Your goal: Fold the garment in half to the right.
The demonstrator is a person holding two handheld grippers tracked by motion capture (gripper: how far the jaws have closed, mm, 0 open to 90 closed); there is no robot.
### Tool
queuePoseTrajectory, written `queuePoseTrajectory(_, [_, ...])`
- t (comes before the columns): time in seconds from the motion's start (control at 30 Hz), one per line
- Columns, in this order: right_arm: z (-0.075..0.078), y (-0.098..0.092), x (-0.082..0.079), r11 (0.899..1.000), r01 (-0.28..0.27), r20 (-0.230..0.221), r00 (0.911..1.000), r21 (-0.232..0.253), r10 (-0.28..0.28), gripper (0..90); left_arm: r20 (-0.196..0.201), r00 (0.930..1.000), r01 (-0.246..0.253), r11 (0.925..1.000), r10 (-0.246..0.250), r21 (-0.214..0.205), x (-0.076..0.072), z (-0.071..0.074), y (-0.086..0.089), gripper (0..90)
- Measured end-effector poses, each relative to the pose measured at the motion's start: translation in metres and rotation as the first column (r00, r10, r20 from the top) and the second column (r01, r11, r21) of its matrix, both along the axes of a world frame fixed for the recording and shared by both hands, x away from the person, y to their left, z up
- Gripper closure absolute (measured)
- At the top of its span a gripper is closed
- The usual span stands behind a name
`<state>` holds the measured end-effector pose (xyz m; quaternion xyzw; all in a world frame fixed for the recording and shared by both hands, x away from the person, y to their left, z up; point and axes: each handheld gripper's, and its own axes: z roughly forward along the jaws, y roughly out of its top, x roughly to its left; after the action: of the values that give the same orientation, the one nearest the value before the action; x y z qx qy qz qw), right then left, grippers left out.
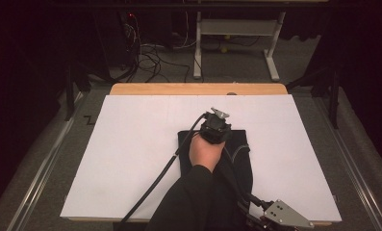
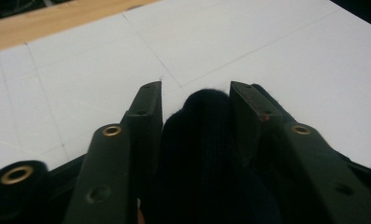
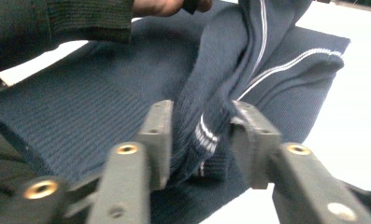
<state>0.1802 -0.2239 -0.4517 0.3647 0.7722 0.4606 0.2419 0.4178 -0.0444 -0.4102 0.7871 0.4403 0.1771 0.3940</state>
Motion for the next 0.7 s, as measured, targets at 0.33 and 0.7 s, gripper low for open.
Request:
queuePoseTrajectory(0.33, [0.010,-0.009,0.006,0.998,0.024,0.026,0.9993,0.057,-0.025,43.9,0.065,0.9968,0.052,0.9940,-0.046,-0.096,-0.010,0.002,0.044,35.6])
queuePoseTrajectory(0.7, [0.006,-0.008,0.010,0.998,0.035,0.005,0.9994,0.043,-0.035,44.2,0.081,0.9963,0.040,0.9927,-0.031,-0.114,-0.030,-0.019,0.119,19.0])
